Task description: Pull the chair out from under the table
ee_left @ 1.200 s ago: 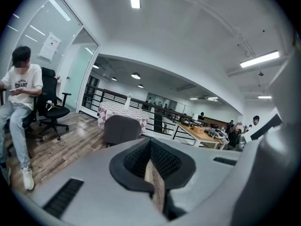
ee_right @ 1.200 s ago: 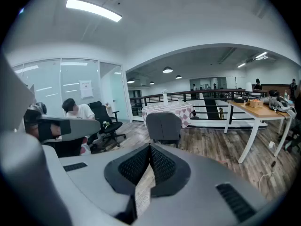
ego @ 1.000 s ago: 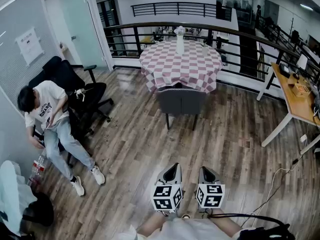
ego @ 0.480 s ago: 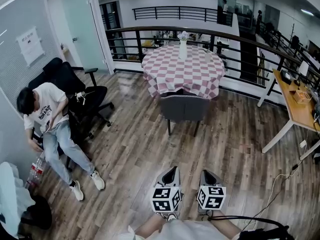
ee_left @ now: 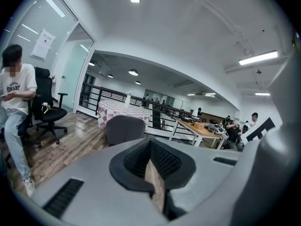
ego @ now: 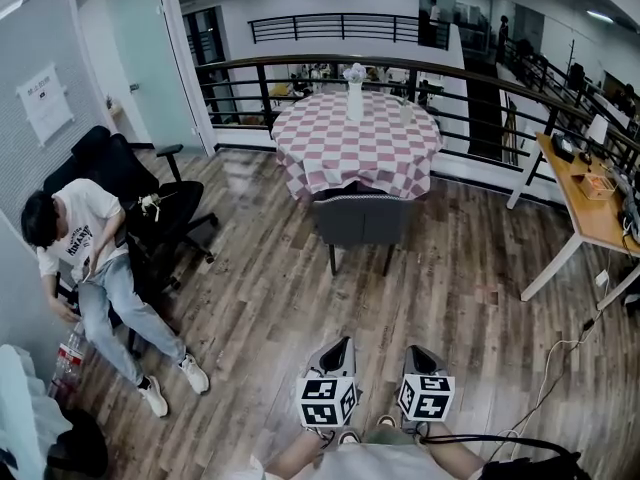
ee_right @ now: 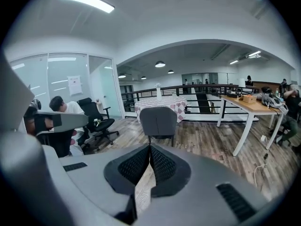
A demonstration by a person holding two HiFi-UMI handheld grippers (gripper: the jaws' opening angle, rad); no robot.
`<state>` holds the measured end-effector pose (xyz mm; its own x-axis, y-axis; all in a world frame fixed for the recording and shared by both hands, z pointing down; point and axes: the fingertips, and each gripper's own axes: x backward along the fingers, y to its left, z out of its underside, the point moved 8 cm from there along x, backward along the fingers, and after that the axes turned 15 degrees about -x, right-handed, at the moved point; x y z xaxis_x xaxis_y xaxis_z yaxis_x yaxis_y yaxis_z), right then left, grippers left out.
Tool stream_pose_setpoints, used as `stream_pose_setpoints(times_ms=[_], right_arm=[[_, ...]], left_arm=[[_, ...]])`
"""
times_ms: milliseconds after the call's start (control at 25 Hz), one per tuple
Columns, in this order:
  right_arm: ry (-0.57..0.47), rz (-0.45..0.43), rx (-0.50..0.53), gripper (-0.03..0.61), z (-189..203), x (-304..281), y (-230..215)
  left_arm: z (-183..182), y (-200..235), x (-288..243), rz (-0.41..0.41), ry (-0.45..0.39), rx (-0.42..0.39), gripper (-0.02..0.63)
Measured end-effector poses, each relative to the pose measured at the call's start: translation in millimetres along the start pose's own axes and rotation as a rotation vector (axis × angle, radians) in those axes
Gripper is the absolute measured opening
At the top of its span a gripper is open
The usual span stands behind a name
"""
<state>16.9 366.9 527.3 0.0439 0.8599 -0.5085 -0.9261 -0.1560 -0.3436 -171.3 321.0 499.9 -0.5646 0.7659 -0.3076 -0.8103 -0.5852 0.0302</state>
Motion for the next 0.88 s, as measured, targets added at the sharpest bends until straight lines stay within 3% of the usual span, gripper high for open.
stream_pose_setpoints(times_ms=[440, 880], right_arm=[[-0.003, -0.011, 0.015, 0.018, -21.4, -41.6, 1.8], [0.022, -0.049, 0.019, 0.018, -73.7, -106.7, -12.7]], left_arm=[[-2.3, 19.4, -32.5, -0.029, 0.023, 0.018, 0.005], [-28.2, 29.6, -102.4, -0.052, 0.029, 0.025, 0.005]])
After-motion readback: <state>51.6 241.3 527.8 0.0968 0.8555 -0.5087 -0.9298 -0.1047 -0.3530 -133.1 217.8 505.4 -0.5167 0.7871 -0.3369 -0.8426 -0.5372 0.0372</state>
